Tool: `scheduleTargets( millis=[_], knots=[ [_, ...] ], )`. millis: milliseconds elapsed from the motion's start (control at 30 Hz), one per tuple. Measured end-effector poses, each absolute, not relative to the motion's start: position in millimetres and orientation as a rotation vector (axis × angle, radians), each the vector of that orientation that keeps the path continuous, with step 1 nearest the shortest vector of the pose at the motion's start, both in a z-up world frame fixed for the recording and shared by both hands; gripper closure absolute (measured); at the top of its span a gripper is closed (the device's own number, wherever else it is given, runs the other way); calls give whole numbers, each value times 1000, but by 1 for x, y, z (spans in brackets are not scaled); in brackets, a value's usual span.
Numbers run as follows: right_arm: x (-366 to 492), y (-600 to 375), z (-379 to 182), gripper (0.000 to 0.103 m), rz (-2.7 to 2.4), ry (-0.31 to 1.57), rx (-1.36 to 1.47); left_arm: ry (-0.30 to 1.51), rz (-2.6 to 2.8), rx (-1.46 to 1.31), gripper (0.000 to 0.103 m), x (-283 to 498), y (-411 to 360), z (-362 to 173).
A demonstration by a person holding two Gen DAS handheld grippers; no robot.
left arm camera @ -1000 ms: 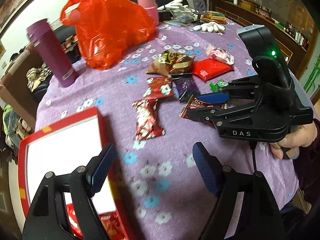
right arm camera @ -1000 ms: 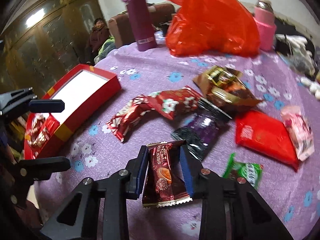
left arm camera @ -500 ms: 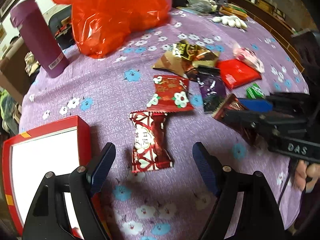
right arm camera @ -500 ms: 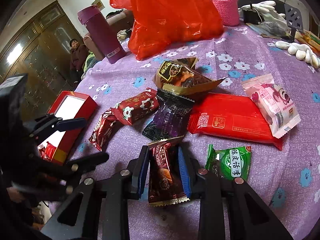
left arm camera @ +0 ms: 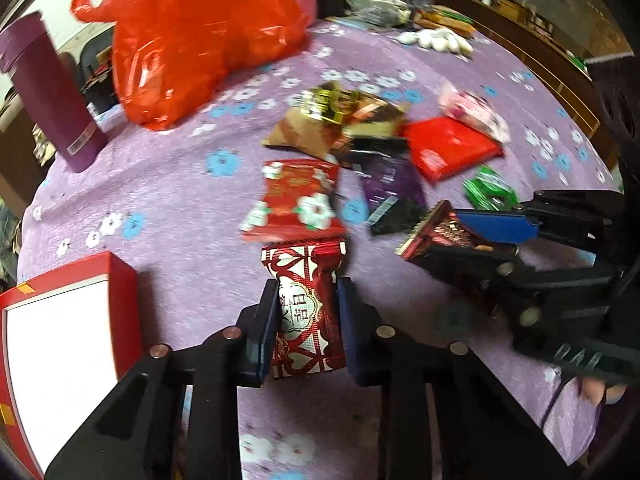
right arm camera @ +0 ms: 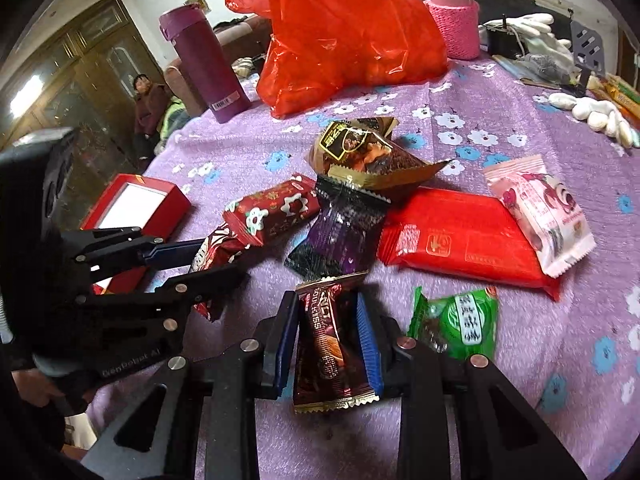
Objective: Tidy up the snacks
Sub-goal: 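Lift the brown wafer packet and red-white candy off the cloth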
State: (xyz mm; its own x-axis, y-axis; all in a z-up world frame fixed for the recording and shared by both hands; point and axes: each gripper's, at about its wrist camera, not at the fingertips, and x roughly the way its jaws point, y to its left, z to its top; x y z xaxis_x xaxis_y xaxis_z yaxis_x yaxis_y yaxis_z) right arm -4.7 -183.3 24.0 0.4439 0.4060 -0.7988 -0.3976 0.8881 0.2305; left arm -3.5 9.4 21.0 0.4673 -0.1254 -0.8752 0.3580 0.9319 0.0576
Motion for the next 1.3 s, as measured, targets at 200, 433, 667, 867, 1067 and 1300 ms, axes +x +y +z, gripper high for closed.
scheduleTargets(
  millis=[200, 433, 667, 867, 1067, 1300],
  knots=[
    [-41, -170, 27, 73, 400, 989, -107, 1034, -338, 258, 80, -30, -2, 21],
    [-71, -189, 27, 73, 369, 1015, -77, 1021, -369, 246, 80, -68, -4, 21],
    [-101, -199, 27, 73, 369, 1029, -56, 1002, -416, 270, 80, -102, -18, 22],
    [-110, -211, 26, 73, 370, 1031, -18, 991, -460, 287, 80, -123, -28, 21],
    [-112, -212, 26, 72, 365, 1016, -18, 983, -475, 277, 80, -125, -29, 20],
    [-114, -212, 26, 71, 366, 998, -18, 972, -487, 266, 80, -126, -27, 20]
  ],
)
